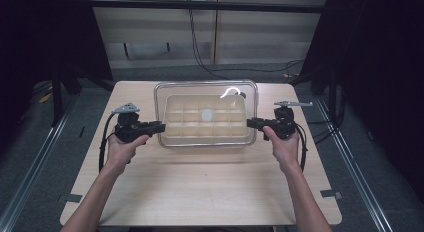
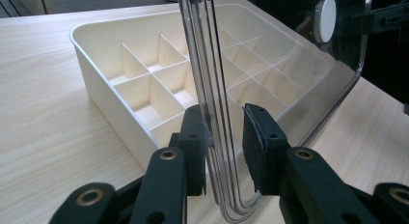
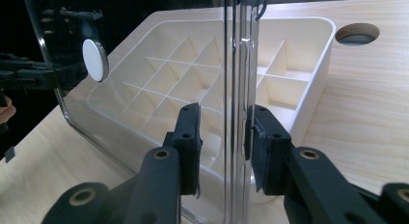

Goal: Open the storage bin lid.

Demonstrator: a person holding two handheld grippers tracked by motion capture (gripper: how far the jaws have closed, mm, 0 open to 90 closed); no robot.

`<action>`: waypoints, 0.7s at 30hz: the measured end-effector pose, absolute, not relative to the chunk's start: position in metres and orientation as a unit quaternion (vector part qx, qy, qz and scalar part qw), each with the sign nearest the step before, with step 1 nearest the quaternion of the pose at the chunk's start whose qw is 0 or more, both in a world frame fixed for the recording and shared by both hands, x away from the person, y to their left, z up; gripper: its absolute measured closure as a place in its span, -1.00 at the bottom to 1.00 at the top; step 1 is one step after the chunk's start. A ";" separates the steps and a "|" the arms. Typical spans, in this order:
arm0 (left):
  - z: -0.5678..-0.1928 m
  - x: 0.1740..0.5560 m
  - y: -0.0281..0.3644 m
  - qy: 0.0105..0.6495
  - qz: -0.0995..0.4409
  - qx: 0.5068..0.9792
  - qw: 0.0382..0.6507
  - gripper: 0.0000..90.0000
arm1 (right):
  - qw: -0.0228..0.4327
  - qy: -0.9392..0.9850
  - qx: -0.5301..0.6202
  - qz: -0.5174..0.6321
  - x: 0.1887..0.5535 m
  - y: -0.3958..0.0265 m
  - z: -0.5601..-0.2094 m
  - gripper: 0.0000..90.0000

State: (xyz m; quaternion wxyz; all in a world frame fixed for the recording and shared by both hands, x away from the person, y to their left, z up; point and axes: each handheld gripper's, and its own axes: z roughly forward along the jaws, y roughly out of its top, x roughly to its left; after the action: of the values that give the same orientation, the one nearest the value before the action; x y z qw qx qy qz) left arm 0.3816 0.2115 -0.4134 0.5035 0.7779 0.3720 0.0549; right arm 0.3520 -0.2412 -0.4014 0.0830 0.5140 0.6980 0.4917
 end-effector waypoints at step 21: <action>-0.420 0.365 0.215 0.374 0.056 0.784 0.492 0.58 | 0.077 0.703 0.506 0.493 0.335 -0.238 -0.400 0.54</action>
State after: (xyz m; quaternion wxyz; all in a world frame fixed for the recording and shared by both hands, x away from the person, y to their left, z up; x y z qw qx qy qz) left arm 0.3645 0.2151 -0.4200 0.4918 0.7841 0.3744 0.0557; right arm 0.3350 -0.2384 -0.4002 0.0772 0.5057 0.7034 0.4934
